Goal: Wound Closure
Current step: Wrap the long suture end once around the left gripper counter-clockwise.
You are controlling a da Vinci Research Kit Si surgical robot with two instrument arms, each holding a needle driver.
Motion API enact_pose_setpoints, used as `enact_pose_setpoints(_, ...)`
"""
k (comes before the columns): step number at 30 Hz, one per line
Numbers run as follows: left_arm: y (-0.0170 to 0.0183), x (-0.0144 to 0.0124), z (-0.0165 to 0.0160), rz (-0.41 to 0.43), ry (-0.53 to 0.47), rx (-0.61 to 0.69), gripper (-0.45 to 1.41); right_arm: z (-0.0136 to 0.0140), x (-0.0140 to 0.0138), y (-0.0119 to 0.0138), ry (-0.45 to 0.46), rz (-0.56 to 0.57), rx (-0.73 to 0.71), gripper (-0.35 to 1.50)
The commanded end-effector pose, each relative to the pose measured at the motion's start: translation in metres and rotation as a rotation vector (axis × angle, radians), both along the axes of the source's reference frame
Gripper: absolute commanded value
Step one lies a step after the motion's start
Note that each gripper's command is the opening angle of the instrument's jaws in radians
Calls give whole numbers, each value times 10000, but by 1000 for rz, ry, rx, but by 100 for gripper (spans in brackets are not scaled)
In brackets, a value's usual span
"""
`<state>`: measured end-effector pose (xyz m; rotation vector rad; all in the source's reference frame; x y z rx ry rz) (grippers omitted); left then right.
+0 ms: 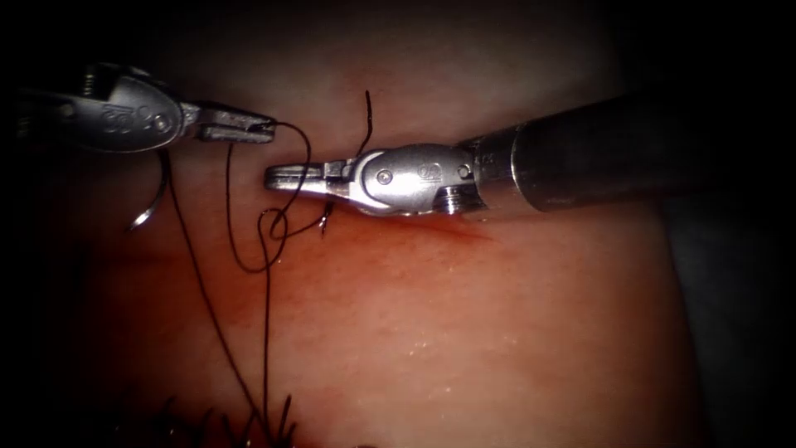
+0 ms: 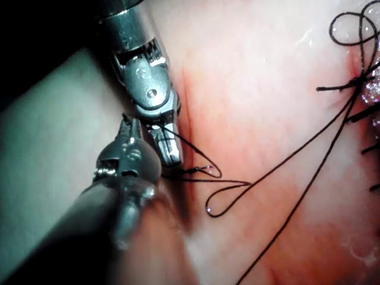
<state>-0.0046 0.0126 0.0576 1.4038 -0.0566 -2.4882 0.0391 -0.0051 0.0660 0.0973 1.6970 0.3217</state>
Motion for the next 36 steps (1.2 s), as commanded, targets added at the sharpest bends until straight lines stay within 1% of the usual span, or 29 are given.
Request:
enact_pose_setpoints(1, 3, -5, 7, 0, -1, -1, -45, 4, 7, -2, 13, -4, 2, -35)
enact_pose_setpoints(6, 11, -4, 22, -1, 3, -4, -45, 1, 10, -3, 52, 4, 7, -35)
enact_pose_setpoints(9, 15, -6, 31, -7, 5, 1, -45, 4, 12, -5, 56, 5, 26, -35)
enact_pose_setpoints(11, 18, -7, 45, -17, 8, 10, -45, 4, 13, -7, 57, 12, 37, -35)
enact_pose_setpoints(12, 18, -7, 45, -17, 8, 10, -45, 4, 13, -7, 57, 12, 37, -35)
enact_pose_setpoints(14, 21, -8, 61, -28, 12, 22, -45, 4, 13, -8, 61, 18, 56, -35)
enact_pose_setpoints(15, 21, -8, 61, -28, 12, 22, -45, 4, 13, -8, 61, 18, 56, -35)
enact_pose_setpoints(19, 22, -10, 87, -39, 21, 34, -45, 5, 15, -8, 67, 43, 97, -35)
enact_pose_setpoints(20, 22, -10, 87, -39, 21, 34, -45, 5, 15, -8, 67, 43, 97, -35)
enact_pose_setpoints(22, 21, -10, 97, -42, 23, 39, -45, 5, 16, -8, 62, 77, 114, -35)
enact_pose_setpoints(24, 16, -12, 112, -44, 2, 63, -45, 4, 18, -7, 58, 121, 143, -35)
enact_pose_setpoints(27, 12, -15, 124, -38, -10, 77, -45, 0, 17, -5, 53, 163, 169, -35)
enact_pose_setpoints(28, 10, -16, 129, -39, -12, 85, -45, -2, 15, -2, 50, 193, 189, -35)
enact_pose_setpoints(30, 8, -16, 132, -41, -12, 87, -45, -3, 13, -1, 47, 210, 197, -35)
enact_pose_setpoints(31, 5, -16, 136, -41, -14, 95, -45, -5, 8, 1, 29, 259, 207, -20)
enact_pose_setpoints(32, 5, -16, 136, -41, -14, 95, -45, -5, 8, 1, 29, 259, 207, -20)
enact_pose_setpoints(33, 2, -15, 138, -40, -18, 98, -45, -6, 6, 2, 17, 283, 206, -15)
enact_pose_setpoints(36, -6, -15, 144, -41, -32, 115, -45, -11, 0, 3, 5, 371, 267, -25)
